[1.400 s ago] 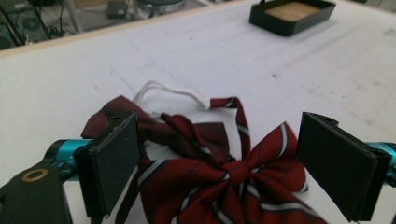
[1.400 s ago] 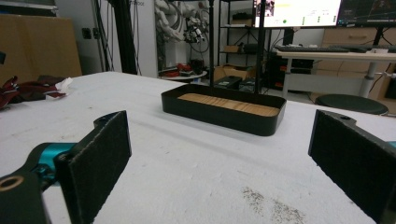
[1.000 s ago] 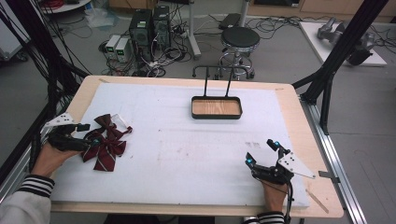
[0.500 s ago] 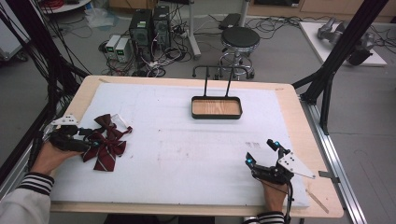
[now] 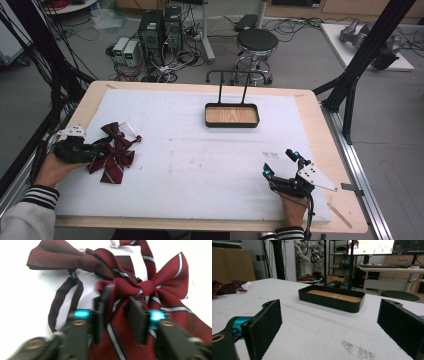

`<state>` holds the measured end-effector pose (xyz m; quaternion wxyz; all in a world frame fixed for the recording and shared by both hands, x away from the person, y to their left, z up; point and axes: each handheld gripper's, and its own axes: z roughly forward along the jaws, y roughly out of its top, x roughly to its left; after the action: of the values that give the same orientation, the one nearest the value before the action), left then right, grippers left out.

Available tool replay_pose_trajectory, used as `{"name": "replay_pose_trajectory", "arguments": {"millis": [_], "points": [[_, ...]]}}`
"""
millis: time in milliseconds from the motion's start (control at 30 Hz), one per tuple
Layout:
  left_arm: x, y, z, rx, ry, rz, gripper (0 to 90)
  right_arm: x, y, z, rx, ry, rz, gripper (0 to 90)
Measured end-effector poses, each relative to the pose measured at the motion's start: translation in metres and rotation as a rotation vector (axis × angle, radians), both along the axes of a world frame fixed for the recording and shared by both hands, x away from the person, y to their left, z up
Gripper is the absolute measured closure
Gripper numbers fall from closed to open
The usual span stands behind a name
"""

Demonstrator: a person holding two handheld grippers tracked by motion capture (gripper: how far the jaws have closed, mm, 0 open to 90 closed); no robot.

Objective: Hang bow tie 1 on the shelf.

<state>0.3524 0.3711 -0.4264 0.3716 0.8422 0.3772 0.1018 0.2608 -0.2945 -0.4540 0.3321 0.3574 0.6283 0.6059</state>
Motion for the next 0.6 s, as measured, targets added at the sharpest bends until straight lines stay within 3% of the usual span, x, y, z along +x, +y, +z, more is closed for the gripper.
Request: {"name": "replay_pose_trajectory", "arguments": {"millis": [33, 100, 233, 400, 600], "points": [[-0.0007, 0.0002, 0.0005, -0.002, 0.007, -0.007, 82.9, 0.0000, -0.0001, 0.0000, -0.002, 0.000, 0.000, 5.0], [-0.0021, 0.0000, 0.0018, -0.014, 0.016, -0.025, 86.3, 0.0000, 0.0000, 0.0000, -0.002, -0.001, -0.001, 5.0], [-0.0030, -0.0009, 0.0026, -0.015, 0.021, -0.021, 86.9, -0.0001, 0.0000, 0.0000, -0.001, 0.000, -0.001, 5.0], [-0.0051, -0.0009, 0.0052, -0.027, -0.004, -0.014, 87.0, 0.0000, 0.0000, 0.0000, -0.002, 0.000, 0.000, 5.0], [-0.0091, 0.0008, 0.0088, -0.077, -0.040, -0.002, 87.1, 0.0000, 0.0000, 0.0000, -0.002, 0.000, -0.001, 5.0]]}}
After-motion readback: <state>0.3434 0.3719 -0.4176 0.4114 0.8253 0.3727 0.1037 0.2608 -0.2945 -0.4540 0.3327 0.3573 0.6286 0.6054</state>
